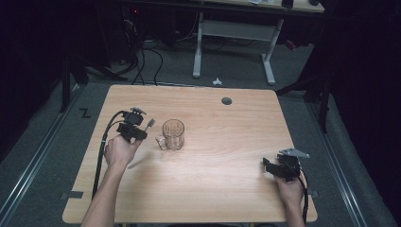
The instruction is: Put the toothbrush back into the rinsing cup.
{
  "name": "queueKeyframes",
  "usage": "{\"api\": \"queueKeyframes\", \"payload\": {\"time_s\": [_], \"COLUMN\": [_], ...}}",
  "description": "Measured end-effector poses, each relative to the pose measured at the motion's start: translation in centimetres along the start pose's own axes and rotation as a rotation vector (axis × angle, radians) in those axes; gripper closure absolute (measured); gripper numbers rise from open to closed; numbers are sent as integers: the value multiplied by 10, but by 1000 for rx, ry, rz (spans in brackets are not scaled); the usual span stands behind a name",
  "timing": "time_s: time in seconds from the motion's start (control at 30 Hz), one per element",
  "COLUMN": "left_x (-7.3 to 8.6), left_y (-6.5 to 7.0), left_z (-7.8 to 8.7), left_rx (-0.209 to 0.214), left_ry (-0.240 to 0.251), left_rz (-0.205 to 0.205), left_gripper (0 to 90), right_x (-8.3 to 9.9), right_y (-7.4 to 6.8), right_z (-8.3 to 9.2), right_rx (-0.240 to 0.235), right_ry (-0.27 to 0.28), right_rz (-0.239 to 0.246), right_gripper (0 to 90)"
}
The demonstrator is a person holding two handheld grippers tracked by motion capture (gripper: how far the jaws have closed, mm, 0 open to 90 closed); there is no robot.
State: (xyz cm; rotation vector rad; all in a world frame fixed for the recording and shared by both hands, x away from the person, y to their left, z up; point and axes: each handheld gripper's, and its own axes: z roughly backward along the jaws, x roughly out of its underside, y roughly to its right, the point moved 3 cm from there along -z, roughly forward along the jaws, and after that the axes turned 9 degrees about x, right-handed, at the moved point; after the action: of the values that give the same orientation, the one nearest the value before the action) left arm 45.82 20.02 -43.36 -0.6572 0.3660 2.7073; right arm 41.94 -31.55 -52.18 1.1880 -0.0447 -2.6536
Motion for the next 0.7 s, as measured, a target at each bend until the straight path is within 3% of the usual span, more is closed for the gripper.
{"api": "queueKeyframes", "payload": {"time_s": [0.43, 0.7], "left_x": [1, -4], "left_y": [8, 18], "left_z": [17, 30], "left_rx": [48, 57], "left_ry": [70, 115], "left_rz": [-9, -41], "left_gripper": [798, 798], "right_x": [0, 0], "right_y": [0, 0], "right_z": [0, 0], "right_rx": [1, 1], "right_ry": [0, 0], "right_rz": [1, 1], "right_gripper": [328, 328]}}
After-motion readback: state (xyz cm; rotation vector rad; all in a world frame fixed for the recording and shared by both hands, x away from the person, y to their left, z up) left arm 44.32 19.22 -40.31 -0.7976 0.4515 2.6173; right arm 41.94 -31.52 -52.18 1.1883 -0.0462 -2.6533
